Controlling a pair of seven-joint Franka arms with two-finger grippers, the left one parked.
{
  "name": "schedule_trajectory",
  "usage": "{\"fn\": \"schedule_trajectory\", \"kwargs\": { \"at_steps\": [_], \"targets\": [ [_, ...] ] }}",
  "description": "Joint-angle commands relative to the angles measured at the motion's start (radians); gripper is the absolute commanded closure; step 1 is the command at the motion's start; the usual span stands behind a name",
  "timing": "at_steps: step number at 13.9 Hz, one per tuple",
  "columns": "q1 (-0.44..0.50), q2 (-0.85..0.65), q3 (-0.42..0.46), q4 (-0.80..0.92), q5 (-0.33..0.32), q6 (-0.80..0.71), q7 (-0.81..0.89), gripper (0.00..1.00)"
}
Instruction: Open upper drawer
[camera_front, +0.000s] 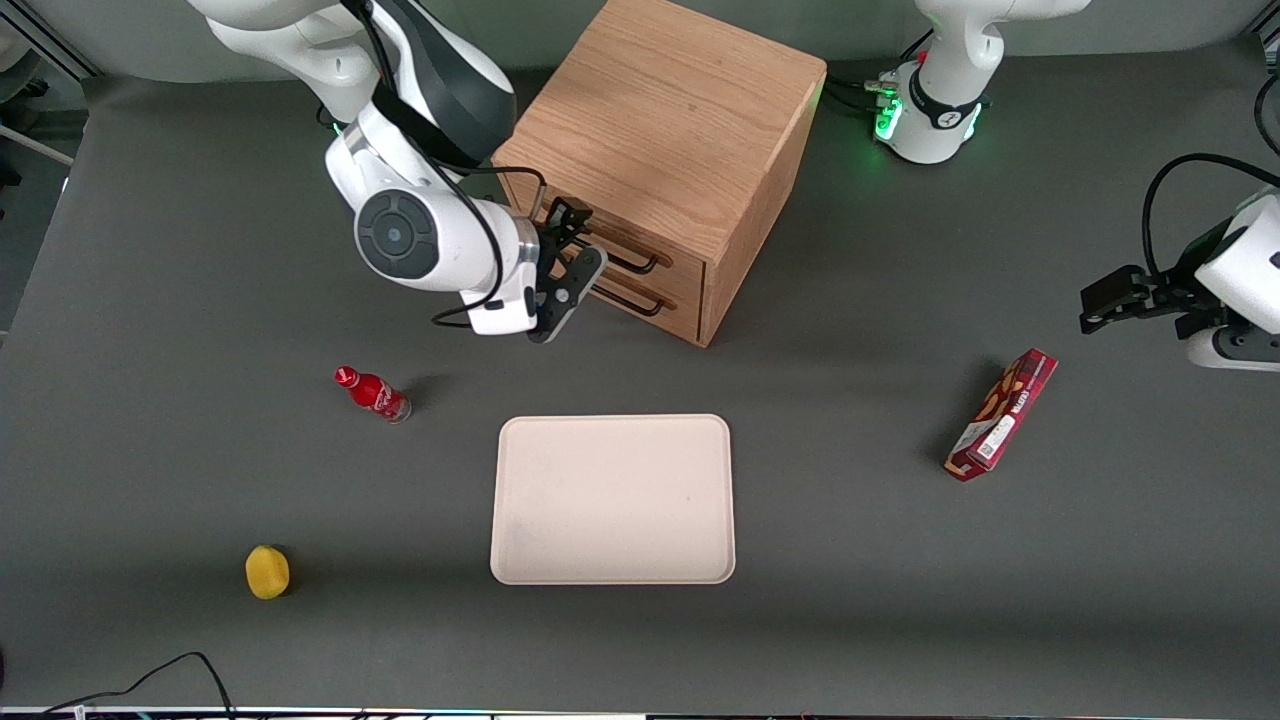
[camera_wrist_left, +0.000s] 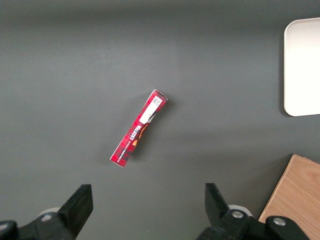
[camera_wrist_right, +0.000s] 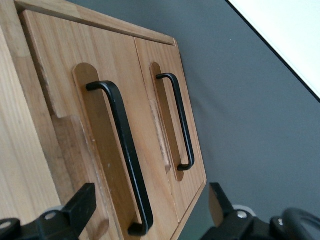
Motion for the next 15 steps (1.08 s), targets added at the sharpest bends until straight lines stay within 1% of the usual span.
{"fn": "schedule_trajectory", "kwargs": {
  "at_steps": [1, 3, 5, 15],
  "targets": [
    [0.023, 0.009, -0.008, -0.009, -0.017, 0.038, 0.025, 0.00],
    [0.030, 0.007, -0.008, -0.029, -0.022, 0.063, 0.033, 0.00],
    [0.042, 0.007, -0.008, -0.037, -0.043, 0.070, 0.034, 0.00],
    [0.047, 0.007, -0.006, -0.097, -0.043, 0.123, 0.036, 0.00]
  ]
}}
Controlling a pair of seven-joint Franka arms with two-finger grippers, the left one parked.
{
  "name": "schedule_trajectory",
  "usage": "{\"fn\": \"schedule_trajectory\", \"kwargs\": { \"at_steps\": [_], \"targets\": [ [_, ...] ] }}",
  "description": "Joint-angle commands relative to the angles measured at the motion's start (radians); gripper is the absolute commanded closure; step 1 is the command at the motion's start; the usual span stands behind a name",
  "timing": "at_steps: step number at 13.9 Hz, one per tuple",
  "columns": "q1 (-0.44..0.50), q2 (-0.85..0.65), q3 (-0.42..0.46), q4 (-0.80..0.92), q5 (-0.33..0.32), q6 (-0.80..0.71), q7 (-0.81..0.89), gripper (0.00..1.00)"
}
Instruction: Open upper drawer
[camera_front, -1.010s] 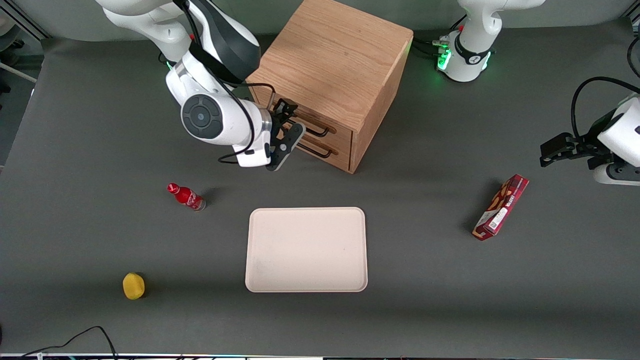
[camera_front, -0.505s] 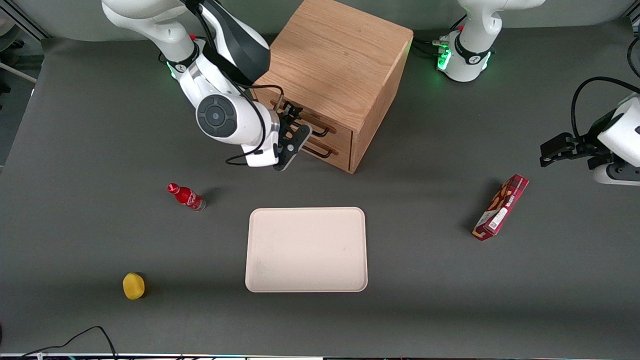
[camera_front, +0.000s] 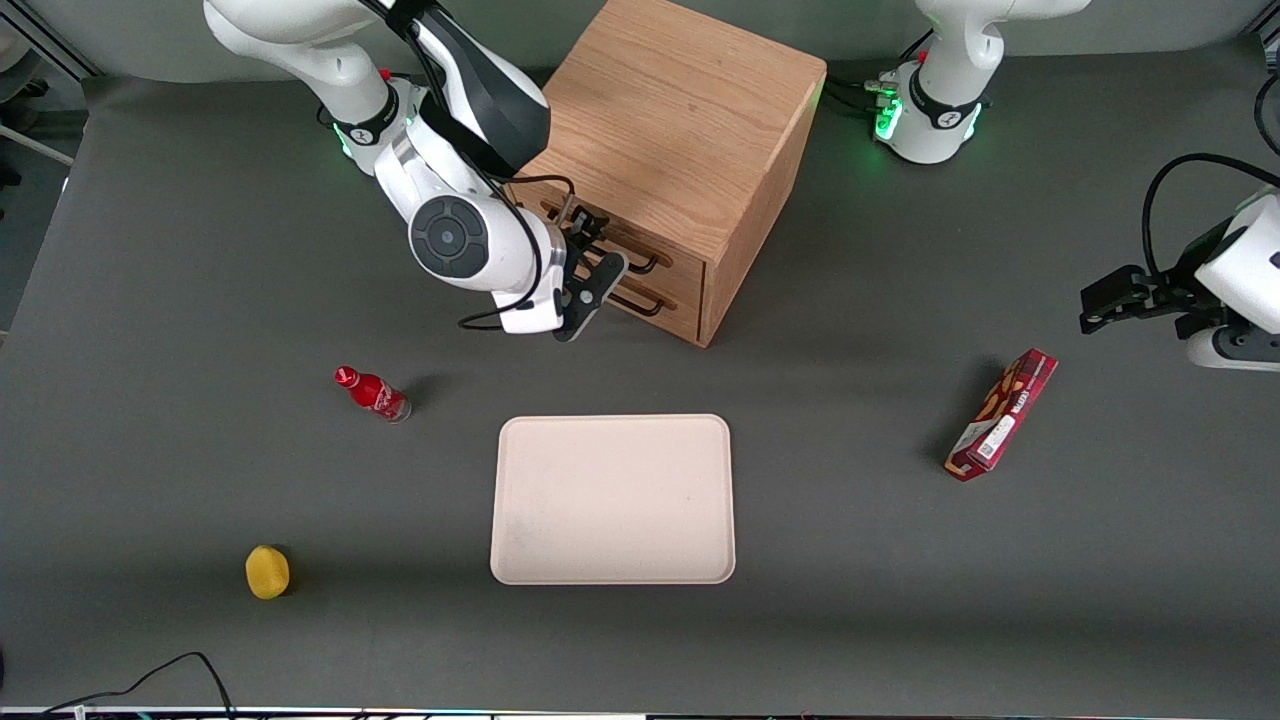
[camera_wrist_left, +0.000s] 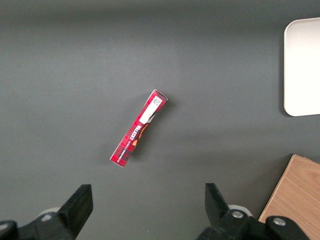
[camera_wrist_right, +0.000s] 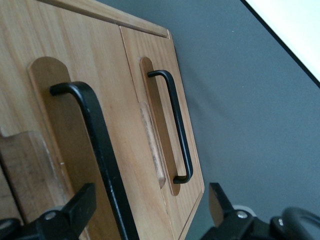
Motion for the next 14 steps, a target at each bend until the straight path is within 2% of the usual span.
{"fn": "schedule_trajectory", "kwargs": {
  "at_steps": [1, 11, 14],
  "targets": [
    [0.016, -0.006, -0.006, -0.020, -0.013, 0.036, 0.024, 0.00],
    [0.026, 0.011, -0.008, -0.048, -0.016, 0.094, 0.022, 0.00],
    [0.026, 0.016, -0.008, -0.048, -0.037, 0.103, 0.022, 0.00]
  ]
}}
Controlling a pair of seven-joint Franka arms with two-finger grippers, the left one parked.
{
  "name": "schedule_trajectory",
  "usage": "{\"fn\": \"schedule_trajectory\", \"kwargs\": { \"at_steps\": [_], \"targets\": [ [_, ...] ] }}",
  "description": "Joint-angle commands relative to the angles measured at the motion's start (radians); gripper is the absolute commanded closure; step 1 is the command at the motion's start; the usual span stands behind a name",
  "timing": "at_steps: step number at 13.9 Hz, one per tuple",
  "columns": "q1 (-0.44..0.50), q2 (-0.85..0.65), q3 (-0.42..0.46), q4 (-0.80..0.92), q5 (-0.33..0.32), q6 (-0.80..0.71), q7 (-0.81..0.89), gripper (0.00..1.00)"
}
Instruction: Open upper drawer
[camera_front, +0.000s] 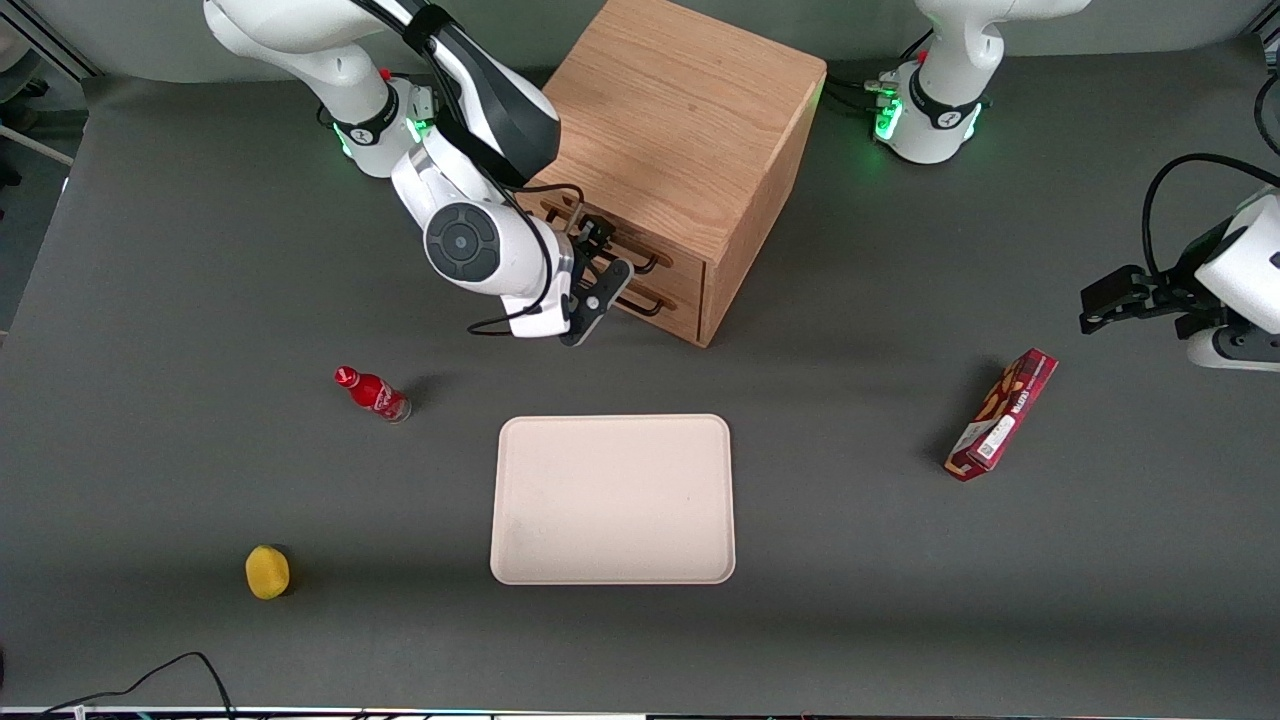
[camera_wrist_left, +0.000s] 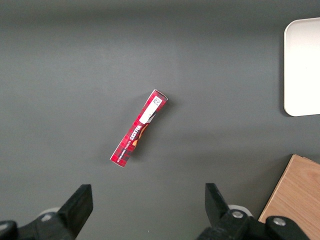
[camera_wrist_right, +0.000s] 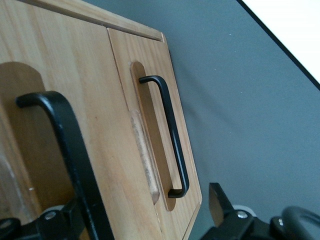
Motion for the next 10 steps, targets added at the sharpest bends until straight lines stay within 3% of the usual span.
{"fn": "schedule_trajectory", "kwargs": {
  "at_steps": [1, 10],
  "targets": [
    [0.015, 0.010, -0.007, 0.002, -0.025, 0.023, 0.021, 0.00],
    [-0.001, 0.016, -0.008, 0.033, -0.088, 0.024, 0.008, 0.00]
  ]
}}
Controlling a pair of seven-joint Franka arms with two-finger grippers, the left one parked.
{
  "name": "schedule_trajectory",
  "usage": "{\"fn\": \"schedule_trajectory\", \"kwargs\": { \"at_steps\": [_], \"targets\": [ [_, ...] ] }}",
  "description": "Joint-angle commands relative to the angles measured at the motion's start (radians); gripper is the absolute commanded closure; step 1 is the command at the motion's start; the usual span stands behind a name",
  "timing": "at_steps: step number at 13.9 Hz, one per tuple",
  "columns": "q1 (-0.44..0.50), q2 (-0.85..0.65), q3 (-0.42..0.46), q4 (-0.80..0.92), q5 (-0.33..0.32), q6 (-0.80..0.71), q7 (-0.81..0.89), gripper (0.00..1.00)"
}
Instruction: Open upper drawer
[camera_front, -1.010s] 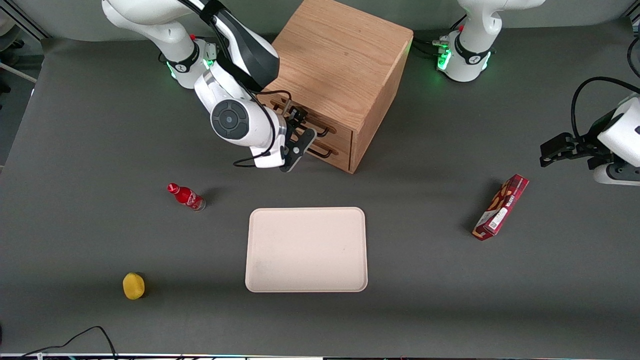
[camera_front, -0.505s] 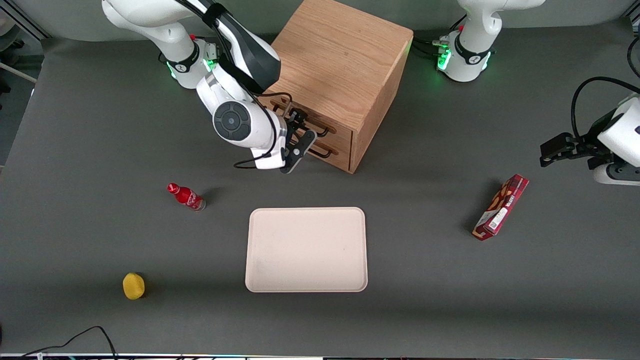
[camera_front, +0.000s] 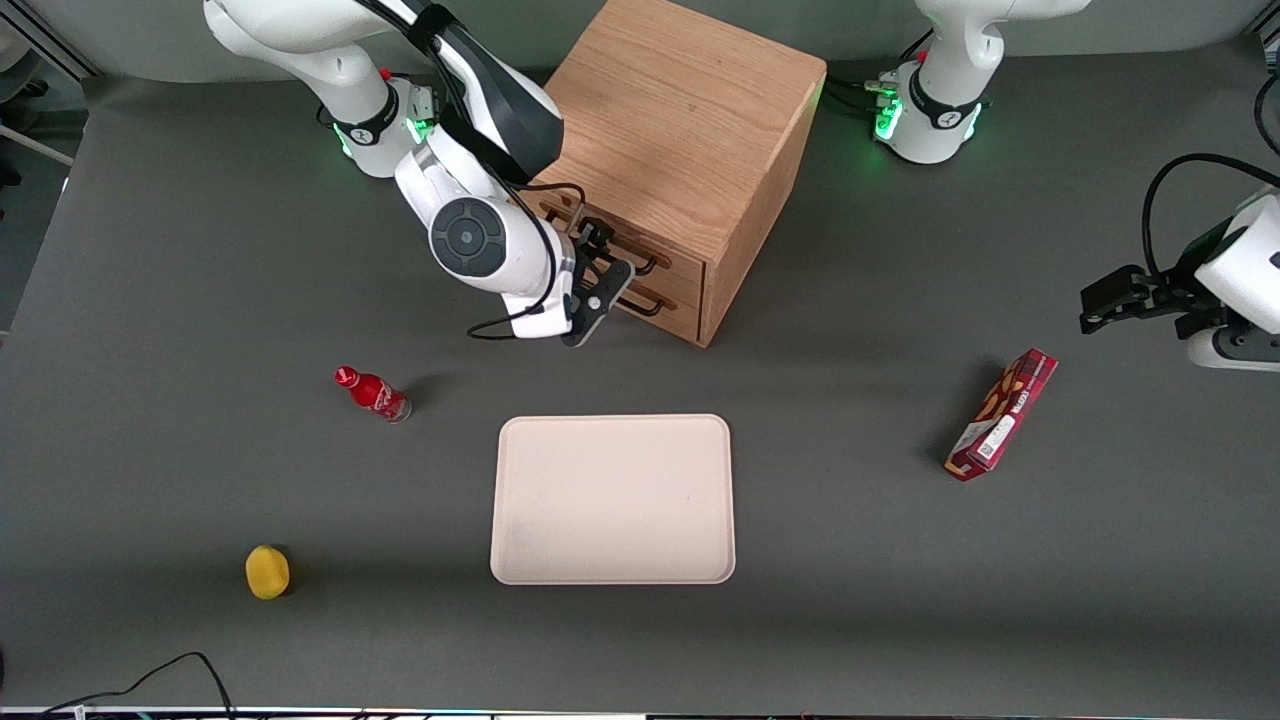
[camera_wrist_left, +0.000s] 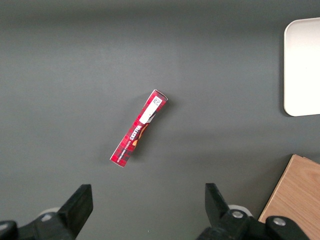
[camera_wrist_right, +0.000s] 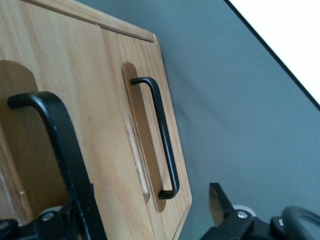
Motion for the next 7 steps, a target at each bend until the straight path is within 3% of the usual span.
{"fn": "schedule_trajectory", "kwargs": {
  "at_steps": [1, 7],
  "targets": [
    [-0.006, 0.022, -0.013, 0.038, -0.044, 0.013, 0.008, 0.00],
    [-0.018, 0.070, -0.025, 0.108, -0.047, 0.010, -0.004, 0.00]
  ]
}}
